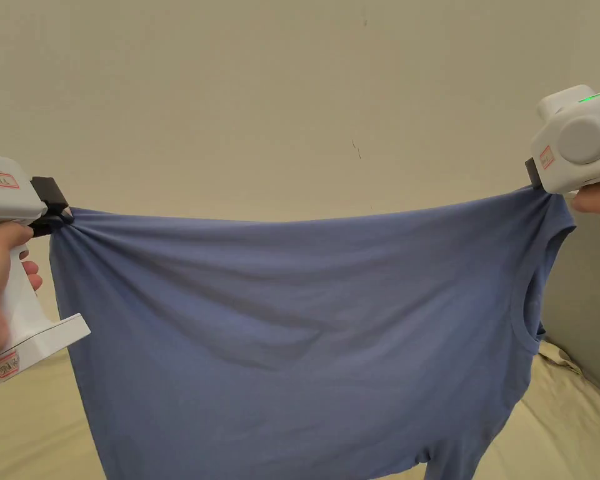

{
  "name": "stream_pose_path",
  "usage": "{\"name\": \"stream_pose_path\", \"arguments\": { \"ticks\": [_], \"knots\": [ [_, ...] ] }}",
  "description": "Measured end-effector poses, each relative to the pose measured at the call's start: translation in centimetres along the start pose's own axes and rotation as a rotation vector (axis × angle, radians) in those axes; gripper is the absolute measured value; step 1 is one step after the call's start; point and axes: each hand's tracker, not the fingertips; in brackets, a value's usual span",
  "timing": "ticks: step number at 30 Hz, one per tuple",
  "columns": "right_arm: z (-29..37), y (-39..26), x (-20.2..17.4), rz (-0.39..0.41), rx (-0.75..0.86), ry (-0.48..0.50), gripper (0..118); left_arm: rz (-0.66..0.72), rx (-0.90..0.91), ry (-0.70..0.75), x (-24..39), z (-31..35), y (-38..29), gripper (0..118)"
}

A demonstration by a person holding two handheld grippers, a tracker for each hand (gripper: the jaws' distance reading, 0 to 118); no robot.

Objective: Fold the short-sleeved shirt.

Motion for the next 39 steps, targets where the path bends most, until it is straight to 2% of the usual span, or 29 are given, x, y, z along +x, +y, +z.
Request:
{"name": "stream_pose_path", "arguments": {
  "ticks": [3, 7, 14, 19, 25, 28, 29, 31, 36, 39],
  "knots": [
    [-1.7, -0.5, -0.8, 0.023, -0.017, 0.005, 3, -0.027, -0.022, 0.01, -0.2, -0.3, -1.3, 2],
    [-2.4, -2.9, -3.6, 0.204, 0.029, -0.04, 3, -0.032, -0.057, 0.015, -2.4, -3.0, -2.4, 2],
    [-6.6, -11.4, -8.9, 0.246, -0.119, 0.052, 3, -0.056, -0.202, 0.092, -4.1, -5.3, -10.4, 2],
    [-8.4, -20.9, -11.0, 0.17, -0.284, 0.163, 3, -0.056, -0.371, 0.106, -8.4, -6.1, -18.3, 2],
    [-4.7, -33.0, -11.1, 0.128, -0.375, 0.304, 3, -0.082, -0.536, 0.137, -14.2, -2.4, -27.7, 2],
    [-1.0, -37.5, -9.6, 0.032, -0.401, 0.348, 3, -0.099, -0.591, 0.105, -15.8, 2.2, -31.0, 2],
    [0.4, -39.0, -8.8, -0.004, -0.415, 0.327, 3, -0.092, -0.6, 0.087, -16.4, 3.9, -31.5, 2],
    [3.0, -41.2, -7.8, -0.027, -0.46, 0.291, 3, -0.085, -0.6, 0.081, -17.4, 7.0, -32.1, 2],
    [10.2, -44.5, -5.0, -0.021, -0.449, 0.286, 3, -0.081, -0.626, 0.009, -20.3, 13.7, -31.5, 2],
    [15.2, -45.3, -3.6, -0.013, -0.47, 0.293, 3, -0.009, -0.649, -0.082, -21.5, 17.5, -30.5, 2]
  ]
}}
